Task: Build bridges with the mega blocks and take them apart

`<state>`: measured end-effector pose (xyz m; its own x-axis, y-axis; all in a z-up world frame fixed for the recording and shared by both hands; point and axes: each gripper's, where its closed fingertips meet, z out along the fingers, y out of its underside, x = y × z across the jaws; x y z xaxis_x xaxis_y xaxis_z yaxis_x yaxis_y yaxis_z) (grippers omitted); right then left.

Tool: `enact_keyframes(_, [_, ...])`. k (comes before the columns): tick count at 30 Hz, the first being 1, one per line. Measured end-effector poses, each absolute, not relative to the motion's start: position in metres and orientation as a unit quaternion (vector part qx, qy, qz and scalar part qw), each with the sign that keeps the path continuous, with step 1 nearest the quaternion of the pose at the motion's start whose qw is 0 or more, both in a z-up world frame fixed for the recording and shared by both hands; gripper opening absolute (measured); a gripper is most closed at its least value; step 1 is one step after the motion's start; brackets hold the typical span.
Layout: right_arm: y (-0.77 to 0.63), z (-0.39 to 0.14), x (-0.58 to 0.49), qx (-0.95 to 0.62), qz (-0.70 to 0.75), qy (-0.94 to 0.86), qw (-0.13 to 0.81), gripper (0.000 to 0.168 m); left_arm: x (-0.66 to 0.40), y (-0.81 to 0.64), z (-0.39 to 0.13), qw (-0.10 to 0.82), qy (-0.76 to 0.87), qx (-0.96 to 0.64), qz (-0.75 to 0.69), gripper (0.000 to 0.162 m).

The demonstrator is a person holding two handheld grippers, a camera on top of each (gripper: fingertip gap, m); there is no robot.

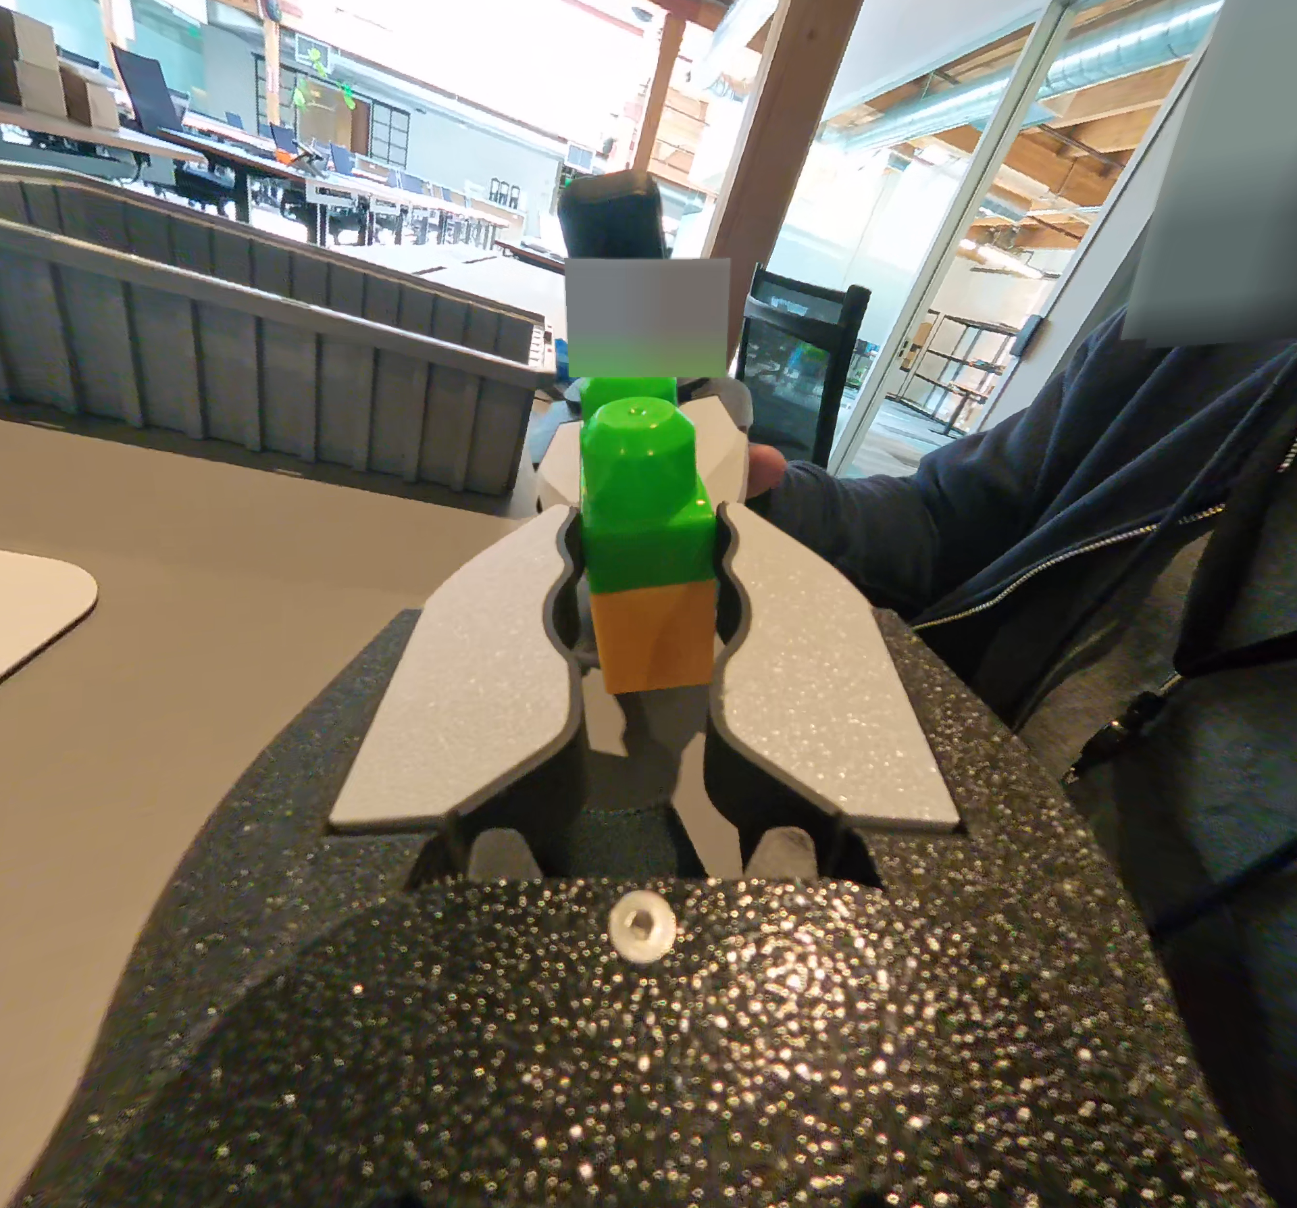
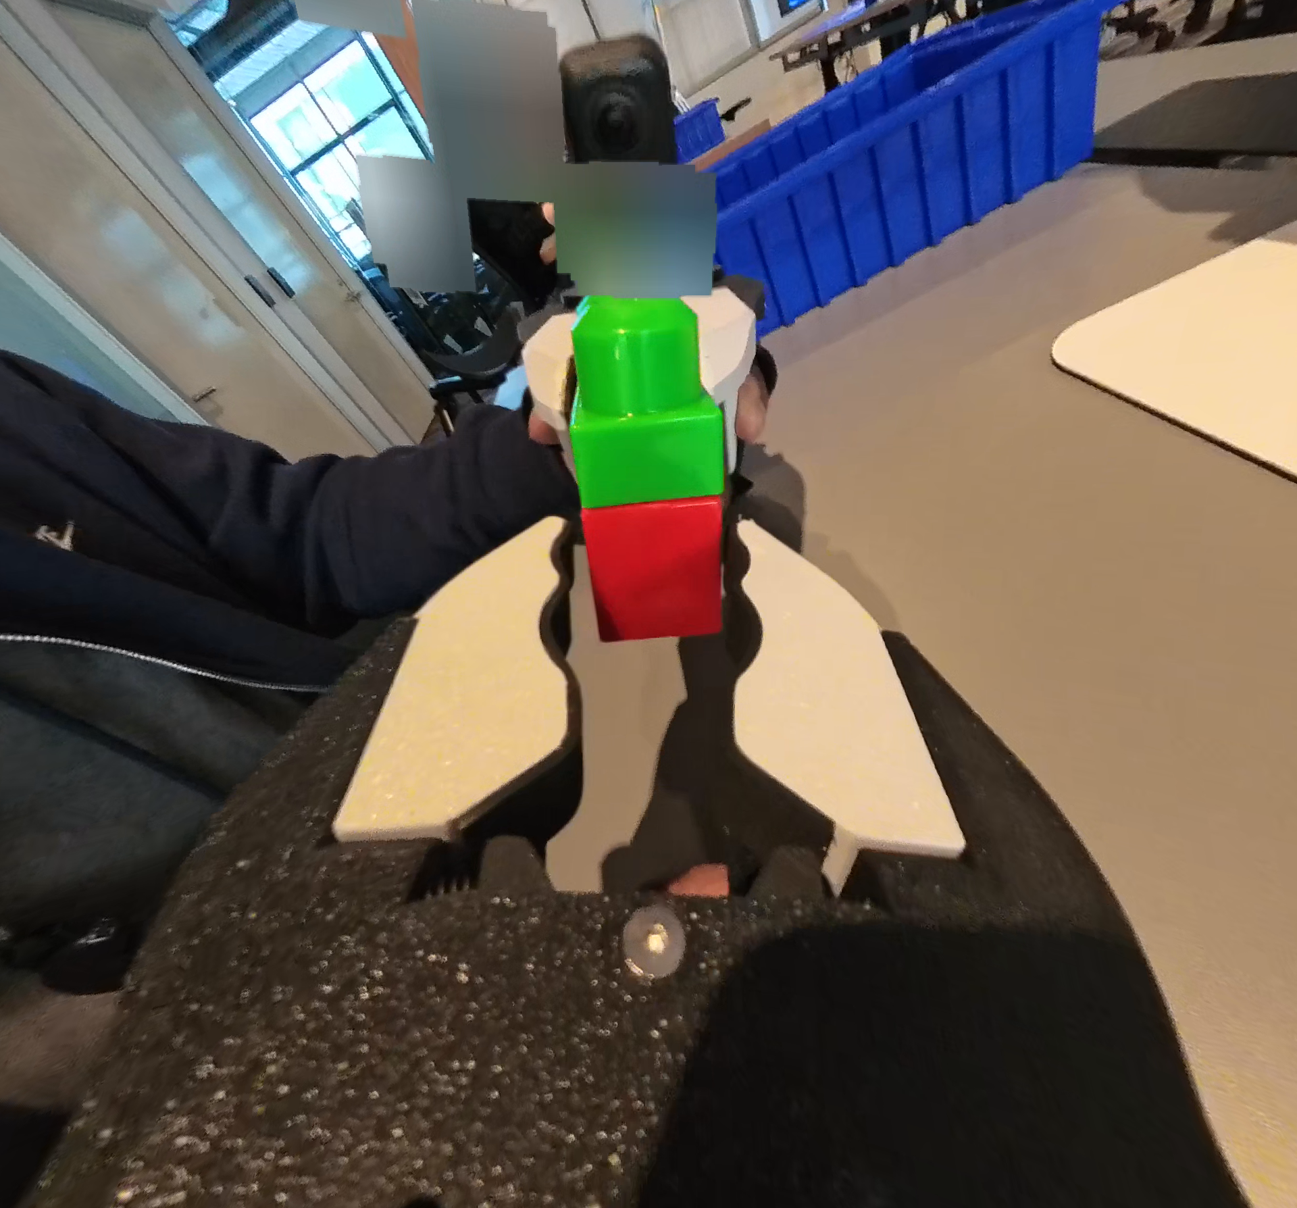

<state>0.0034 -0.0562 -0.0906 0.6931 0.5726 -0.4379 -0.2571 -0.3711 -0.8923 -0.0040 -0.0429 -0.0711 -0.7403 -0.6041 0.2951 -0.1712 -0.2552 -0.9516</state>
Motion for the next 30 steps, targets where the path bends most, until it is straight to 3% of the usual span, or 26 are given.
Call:
enact_keyframes(9, [-0.060, -0.080, 0.001, -0.723, 0.371, -0.122, 0.570, 0.045, -0.009, -0.044, -0.068, 0.154, 0.593, -0.308, -0.728, 0.035])
enact_keyframes(23, [-0.056, -0.091, -0.004, -0.750, 0.337, -0.132, 0.553, 0.036, -0.006, -0.052, -0.076, 0.138, 0.600, -0.312, -0.724, 0.035])
enact_keyframes(30, [-0.056, -0.082, 0.006, -0.736, 0.347, -0.099, 0.572, 0.036, 0.002, -0.009, -0.051, 0.199, 0.497, -0.357, -0.766, 0.039])
